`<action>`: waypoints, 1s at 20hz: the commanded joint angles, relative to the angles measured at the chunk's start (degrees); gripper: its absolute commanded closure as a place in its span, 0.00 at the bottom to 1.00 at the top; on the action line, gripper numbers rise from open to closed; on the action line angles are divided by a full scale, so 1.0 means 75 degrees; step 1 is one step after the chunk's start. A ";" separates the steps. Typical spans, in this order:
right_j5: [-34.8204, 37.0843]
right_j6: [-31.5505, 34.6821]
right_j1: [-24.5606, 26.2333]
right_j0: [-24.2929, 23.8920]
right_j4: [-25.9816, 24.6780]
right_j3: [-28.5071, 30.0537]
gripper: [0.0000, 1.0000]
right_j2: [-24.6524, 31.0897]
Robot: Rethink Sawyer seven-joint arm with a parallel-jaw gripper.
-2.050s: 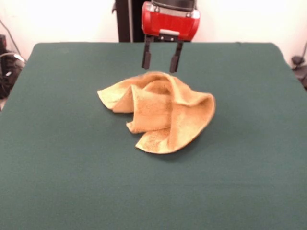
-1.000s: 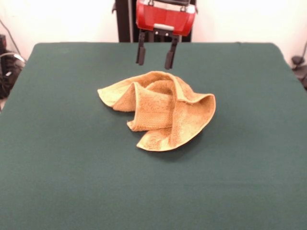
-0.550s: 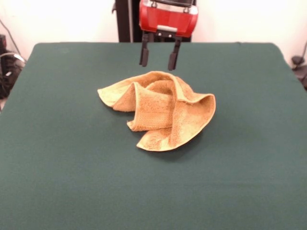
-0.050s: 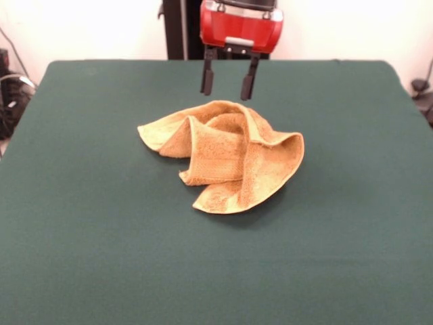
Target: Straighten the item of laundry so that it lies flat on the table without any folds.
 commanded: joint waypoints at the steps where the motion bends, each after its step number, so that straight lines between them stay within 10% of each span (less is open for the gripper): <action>1: 0.0130 0.0868 0.0357 0.0165 -0.0141 0.0364 0.00 0.1134; 20: -0.0214 0.0934 0.0598 0.0285 -0.0274 0.0284 0.00 0.1281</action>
